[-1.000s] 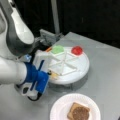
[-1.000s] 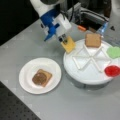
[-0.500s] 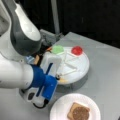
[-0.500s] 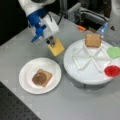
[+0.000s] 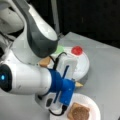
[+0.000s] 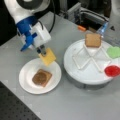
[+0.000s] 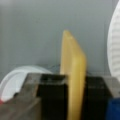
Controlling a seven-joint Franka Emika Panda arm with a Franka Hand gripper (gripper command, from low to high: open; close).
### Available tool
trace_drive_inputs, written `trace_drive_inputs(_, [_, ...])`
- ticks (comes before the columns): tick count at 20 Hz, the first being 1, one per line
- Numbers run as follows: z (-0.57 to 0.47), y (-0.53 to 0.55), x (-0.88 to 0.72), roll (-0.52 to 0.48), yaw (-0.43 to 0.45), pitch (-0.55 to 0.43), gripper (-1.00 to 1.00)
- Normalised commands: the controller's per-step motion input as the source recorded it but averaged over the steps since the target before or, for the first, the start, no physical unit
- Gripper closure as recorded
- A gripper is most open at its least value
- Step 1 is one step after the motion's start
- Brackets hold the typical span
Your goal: Ingredient selection for cheeseburger or sandwich
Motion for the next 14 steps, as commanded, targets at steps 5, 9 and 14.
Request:
trace_drive_inputs(5, [-0.15, -0.34, 0.79, -0.177, 0.285, 0.217, 1.00])
trace_drive_inputs(9, [-0.06, -0.39, 0.54, -0.186, 0.276, 0.216, 1.00])
trace_drive_inputs(14, [-0.03, -0.28, 0.32, -0.175, 0.230, 0.219, 1.00])
